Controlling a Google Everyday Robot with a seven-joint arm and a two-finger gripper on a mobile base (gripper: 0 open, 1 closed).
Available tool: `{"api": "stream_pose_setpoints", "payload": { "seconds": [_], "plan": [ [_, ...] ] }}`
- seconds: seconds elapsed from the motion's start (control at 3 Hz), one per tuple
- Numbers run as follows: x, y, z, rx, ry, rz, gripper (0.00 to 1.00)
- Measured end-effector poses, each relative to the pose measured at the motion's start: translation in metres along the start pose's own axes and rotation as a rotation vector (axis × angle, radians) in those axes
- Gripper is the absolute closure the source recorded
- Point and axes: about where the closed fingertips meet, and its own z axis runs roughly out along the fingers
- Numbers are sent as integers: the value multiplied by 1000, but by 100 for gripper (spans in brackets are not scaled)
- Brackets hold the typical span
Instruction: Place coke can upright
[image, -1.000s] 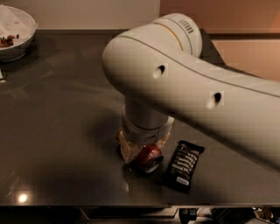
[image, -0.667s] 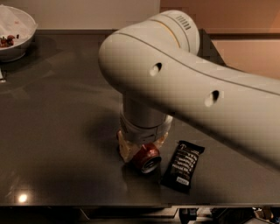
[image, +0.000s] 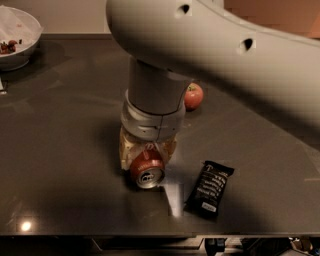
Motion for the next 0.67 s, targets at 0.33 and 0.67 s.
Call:
{"api": "stream_pose_setpoints", "payload": {
  "seconds": [0.33, 0.67],
  "plan": [
    [10, -23, -16, 83, -66, 147, 100],
    [25, -40, -21, 158, -153, 326, 100]
  ]
}}
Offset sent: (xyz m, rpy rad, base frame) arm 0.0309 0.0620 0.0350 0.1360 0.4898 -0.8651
